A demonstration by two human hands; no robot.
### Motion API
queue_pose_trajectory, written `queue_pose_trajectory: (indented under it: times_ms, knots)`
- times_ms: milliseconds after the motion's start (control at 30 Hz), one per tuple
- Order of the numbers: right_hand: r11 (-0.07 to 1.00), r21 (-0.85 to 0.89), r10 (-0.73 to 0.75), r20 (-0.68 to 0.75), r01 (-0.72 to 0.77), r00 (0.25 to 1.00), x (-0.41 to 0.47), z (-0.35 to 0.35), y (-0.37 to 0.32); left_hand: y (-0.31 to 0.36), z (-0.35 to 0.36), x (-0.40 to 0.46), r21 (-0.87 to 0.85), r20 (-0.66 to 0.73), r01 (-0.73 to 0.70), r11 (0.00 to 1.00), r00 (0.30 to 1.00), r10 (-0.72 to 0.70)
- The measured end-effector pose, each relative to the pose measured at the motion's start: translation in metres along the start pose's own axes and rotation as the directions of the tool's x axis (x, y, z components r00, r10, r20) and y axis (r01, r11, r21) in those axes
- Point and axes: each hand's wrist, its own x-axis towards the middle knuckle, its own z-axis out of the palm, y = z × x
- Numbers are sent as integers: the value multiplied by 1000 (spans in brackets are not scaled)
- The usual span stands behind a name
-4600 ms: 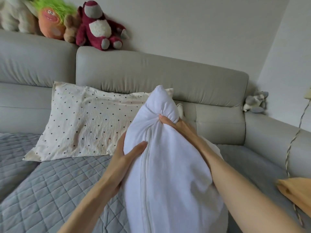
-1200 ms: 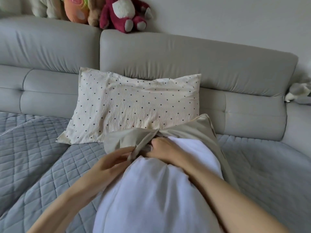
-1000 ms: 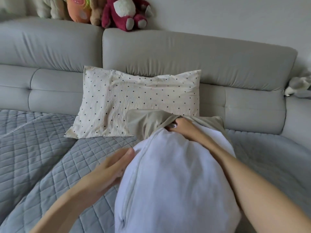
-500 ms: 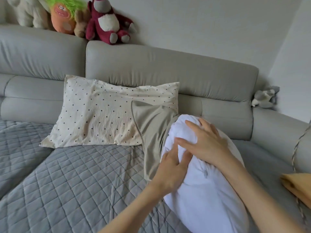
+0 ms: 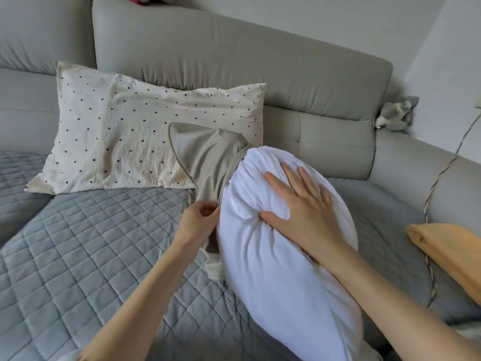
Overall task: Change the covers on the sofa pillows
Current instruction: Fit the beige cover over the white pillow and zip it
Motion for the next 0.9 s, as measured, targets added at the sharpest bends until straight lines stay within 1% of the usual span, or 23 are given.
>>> queue_pose_trajectory:
  times_ms: [67, 100, 200, 233, 300, 367, 400, 533, 633, 733, 767, 833, 867, 900]
  knots:
    - [999, -21, -28, -16, 27, 999, -3, 6, -8, -3, -1, -2, 41, 27, 41, 998, 999, -42]
    - [998, -30, -55, -44, 54, 998, -5, 9, -13, -3, -1, -3, 26, 21, 71, 997, 997, -72]
    - [985, -117, -147, -159, 130, 976, -11, 19, -25, -3, -5, -6, -195, 67, 187, 963, 982, -177]
    - [976, -154, -182, -187, 154, 965, -15, 22, -29, -3, -7, -9, -237, 91, 210, 949, 977, -194]
    - [942, -241, -283, -193, 234, 940, -24, 27, -39, -6, -11, -13, -284, 147, 229, 931, 970, -194]
    - [883, -333, -408, -191, 332, 893, -32, 31, -54, -11, -15, -18, -289, 217, 234, 928, 960, -175]
    - [853, -364, -455, -164, 375, 875, -34, 34, -62, -13, -17, -19, -296, 223, 254, 921, 956, -192]
    - [739, -478, -540, -1, 474, 842, -24, 44, -81, -25, -28, -24, -268, 114, 298, 916, 954, -277]
    - [689, -501, -553, 103, 524, 827, -2, 53, -90, -32, -35, -28, -241, 27, 288, 927, 956, -291]
    - [656, -542, -538, 154, 526, 829, 22, 61, -97, -30, -42, -34, -239, -21, 259, 936, 962, -272]
    - [644, -551, -536, 171, 531, 827, 29, 60, -100, -28, -43, -35, -207, -39, 236, 950, 968, -249]
    - [591, -573, -513, 277, 568, 812, 42, 66, -105, -26, -47, -39, -110, -98, 168, 980, 979, -179]
    - [582, -579, -483, 318, 570, 816, 47, 70, -106, -24, -50, -41, -29, -120, 140, 990, 982, -143]
    - [571, -589, -491, 314, 572, 813, 50, 73, -108, -21, -51, -45, 58, -136, 112, 992, 985, -103]
